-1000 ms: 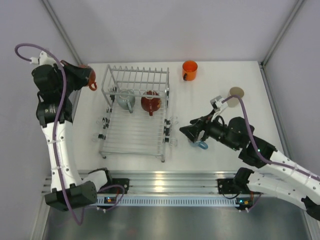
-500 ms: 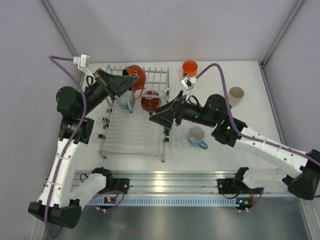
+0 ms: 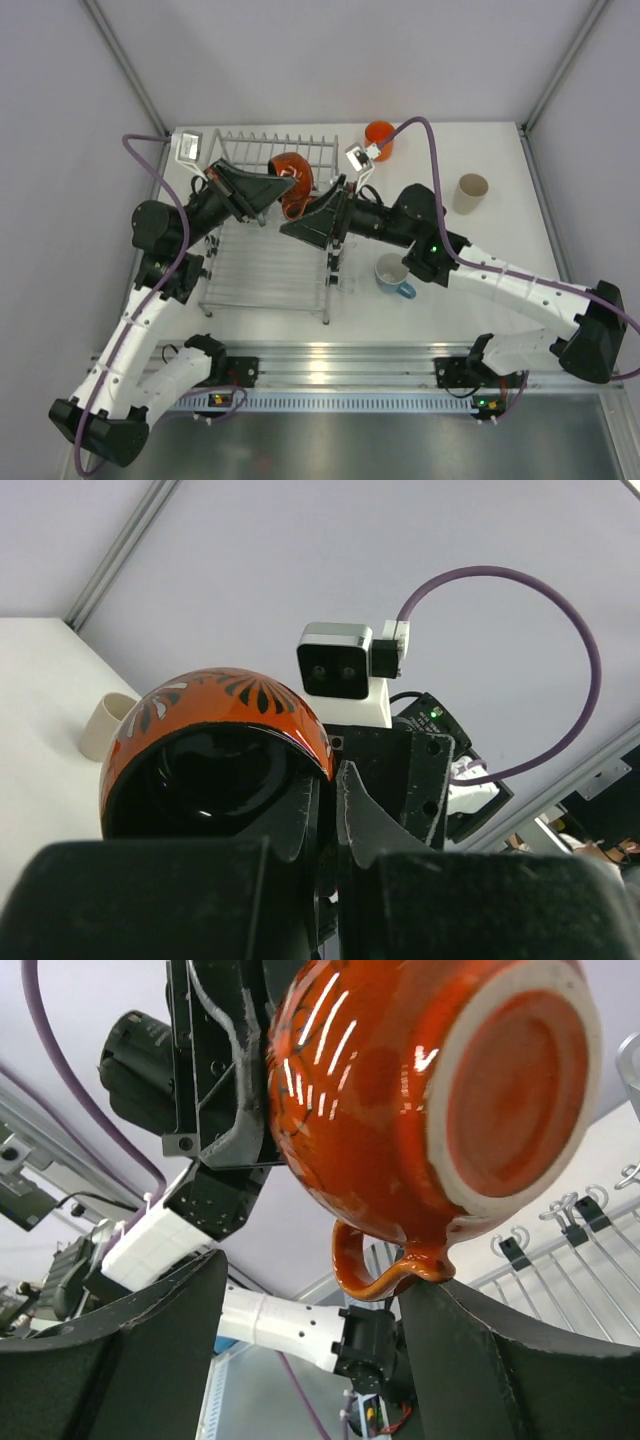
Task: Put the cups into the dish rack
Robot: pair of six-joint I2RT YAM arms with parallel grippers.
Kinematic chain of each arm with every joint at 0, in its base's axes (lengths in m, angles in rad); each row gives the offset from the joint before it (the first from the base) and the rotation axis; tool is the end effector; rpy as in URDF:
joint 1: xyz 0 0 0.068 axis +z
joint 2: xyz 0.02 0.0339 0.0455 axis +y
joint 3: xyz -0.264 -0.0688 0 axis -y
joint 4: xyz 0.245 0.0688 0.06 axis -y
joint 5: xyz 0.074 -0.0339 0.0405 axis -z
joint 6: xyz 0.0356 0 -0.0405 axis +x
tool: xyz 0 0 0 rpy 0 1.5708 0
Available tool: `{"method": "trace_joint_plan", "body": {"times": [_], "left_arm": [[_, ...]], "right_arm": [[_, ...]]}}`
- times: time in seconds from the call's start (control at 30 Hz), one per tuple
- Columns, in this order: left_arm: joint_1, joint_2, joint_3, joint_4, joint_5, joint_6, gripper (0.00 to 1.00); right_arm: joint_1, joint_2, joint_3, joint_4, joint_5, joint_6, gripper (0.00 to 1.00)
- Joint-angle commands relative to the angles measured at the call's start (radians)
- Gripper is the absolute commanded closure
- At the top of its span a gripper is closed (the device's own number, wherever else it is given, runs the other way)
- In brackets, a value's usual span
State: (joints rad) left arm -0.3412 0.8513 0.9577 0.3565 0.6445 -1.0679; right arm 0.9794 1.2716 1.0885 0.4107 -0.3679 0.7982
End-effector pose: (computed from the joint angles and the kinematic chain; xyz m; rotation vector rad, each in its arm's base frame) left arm 0.1577 -0.0787 0.4435 0.1794 1.3555 -1.5660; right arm 0.1558 0.2549 0.4044 -0.5015 1.5107 1.6955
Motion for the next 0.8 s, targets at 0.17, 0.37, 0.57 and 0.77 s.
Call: {"method": "trace_joint_plan", "body": {"times": [0.17,0.37,0.57,0.77], "left_arm": [[-0.022,-0.084,-0.063,0.212,-0.036,-0.070,1.00],[-0.041,-0.087,-0.088,0.236,-0.049,-0.084,1.00],[-0.053,-0.084,-0.112,0.251,-0.055,-0.083,1.00],[-0.055,-0.089,-0.140,0.251,-0.057,-0.081,0.86]], "right_arm": [[0.025,0.008,-0.006,0.174,0.060,0.022,0.42],[0.025,0.003,-0.038,0.244,0.072,0.044,0.63],[0.025,-0.020,-0.067,0.255,0.093,0.035,0.93],[0.025,-0.067,-0.107,0.209,0.152,0.006,1.00]]}}
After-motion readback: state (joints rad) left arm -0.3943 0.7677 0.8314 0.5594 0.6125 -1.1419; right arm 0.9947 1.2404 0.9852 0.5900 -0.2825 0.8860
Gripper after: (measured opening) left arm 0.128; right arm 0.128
